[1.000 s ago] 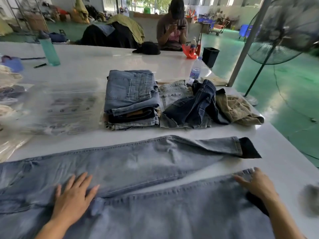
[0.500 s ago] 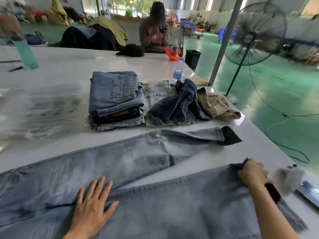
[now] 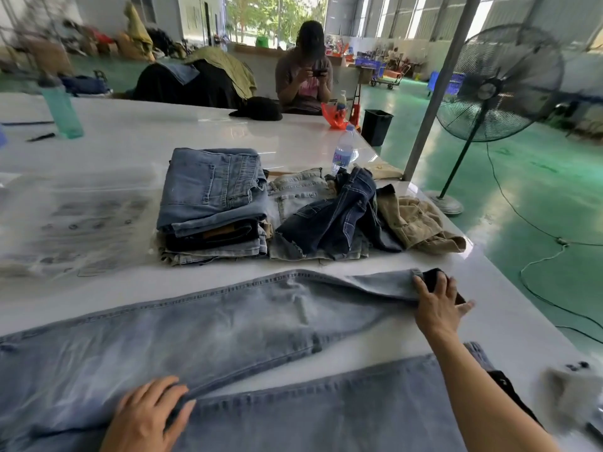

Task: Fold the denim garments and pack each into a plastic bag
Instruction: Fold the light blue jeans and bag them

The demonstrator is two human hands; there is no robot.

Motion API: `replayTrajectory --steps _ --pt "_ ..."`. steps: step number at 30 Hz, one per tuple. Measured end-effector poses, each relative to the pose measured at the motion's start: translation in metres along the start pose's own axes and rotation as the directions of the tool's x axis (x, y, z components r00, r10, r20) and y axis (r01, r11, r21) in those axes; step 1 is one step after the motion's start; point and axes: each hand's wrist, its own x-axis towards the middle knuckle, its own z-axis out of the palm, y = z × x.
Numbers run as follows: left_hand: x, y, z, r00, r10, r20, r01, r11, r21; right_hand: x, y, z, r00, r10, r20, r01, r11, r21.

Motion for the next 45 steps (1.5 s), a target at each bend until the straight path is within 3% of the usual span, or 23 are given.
replayTrajectory --steps 3,6,9,10,11,13,16,18,20,22,25,27,28,30,32,35,37,39,41,43,45 --pt "0.017 0.017 0.014 0.997 0.071 -0.009 -0.07 0.994 0.08 0.023 -0.005 -0.004 1.0 0.0 -0.015 0.001 0.997 0.083" --pt "0.033 0.028 0.026 0.989 0.146 0.031 -0.148 0.979 0.14 0.042 0.001 -0.019 0.995 -0.026 -0.1 0.065 0.91 0.409" --pt "0.048 0.034 0.031 0.974 0.228 0.004 -0.225 0.957 0.182 0.047 0.026 -0.047 0.989 -0.073 -0.132 0.149 0.565 0.811" --pt "0.049 0.033 0.031 0.969 0.249 -0.013 -0.242 0.954 0.179 0.043 0.036 -0.06 0.99 -0.052 -0.134 0.143 0.456 0.879" --pt "0.048 0.032 0.031 0.962 0.27 -0.042 -0.259 0.952 0.165 0.042 0.046 -0.071 0.986 -0.006 -0.166 0.154 0.414 0.897" --pt "0.045 0.029 0.031 0.95 0.29 -0.115 -0.276 0.953 0.126 0.044 0.063 -0.092 0.958 0.089 -0.273 0.206 0.449 0.869" --pt "0.042 0.036 0.032 0.94 0.317 -0.127 -0.311 0.948 0.062 0.06 0.065 -0.114 0.891 0.172 -0.42 0.231 0.625 0.745" --pt "0.046 0.046 0.032 0.941 0.337 -0.03 -0.335 0.941 0.049 0.076 0.051 -0.115 0.912 0.179 -0.368 0.103 0.769 0.631" --pt "0.054 0.059 0.031 0.955 0.274 0.113 -0.28 0.959 0.037 0.078 0.034 -0.105 0.972 0.138 -0.189 -0.019 0.853 0.522" --pt "0.058 0.063 0.027 0.966 0.158 0.205 -0.164 0.986 0.013 0.064 0.015 -0.084 0.996 0.04 -0.077 -0.004 0.907 0.422" --pt "0.057 0.053 0.018 0.96 -0.054 0.276 0.042 0.998 0.048 0.01 -0.028 -0.029 0.963 -0.24 -0.125 0.268 0.913 0.308" --pt "0.051 0.041 0.016 0.924 -0.184 0.335 0.128 0.975 0.183 -0.037 -0.051 0.008 0.893 -0.448 0.038 0.424 0.867 0.263" --pt "0.047 0.037 0.018 0.915 -0.215 0.341 0.137 0.961 0.24 -0.054 -0.053 0.021 0.864 -0.485 0.133 0.443 0.859 0.258" --pt "0.038 0.034 0.022 0.912 -0.239 0.334 0.139 0.945 0.297 -0.063 -0.038 0.033 0.894 -0.407 0.191 0.356 0.9 0.25" --pt "0.028 0.035 0.026 0.938 -0.208 0.278 0.112 0.939 0.325 -0.06 -0.007 0.028 0.963 -0.221 0.156 0.18 0.954 0.239" --pt "0.011 0.034 0.031 0.961 -0.123 0.249 0.03 0.937 0.348 -0.088 0.045 0.025 0.999 0.009 -0.03 0.002 0.94 0.34" --pt "-0.002 0.035 0.034 0.946 -0.103 0.308 -0.019 0.929 0.37 -0.124 0.063 0.033 0.998 -0.014 0.066 -0.01 0.937 0.349" --pt "-0.011 0.044 0.034 0.887 -0.173 0.428 0.008 0.933 0.36 -0.152 0.074 0.051 0.97 -0.08 0.229 0.023 0.97 0.242" --pt "-0.01 0.054 0.034 0.869 -0.21 0.449 0.023 0.922 0.386 -0.159 0.084 0.054 0.968 -0.089 0.235 0.044 0.981 0.189" --pt "-0.001 0.063 0.028 0.781 -0.259 0.568 0.075 0.942 0.327 -0.15 0.089 0.048 0.975 -0.062 0.215 0.018 0.979 0.202" --pt "0.013 0.07 0.014 0.786 -0.193 0.588 0.014 0.956 0.295 -0.131 0.086 0.041 0.965 0.029 0.262 -0.089 0.971 0.223"
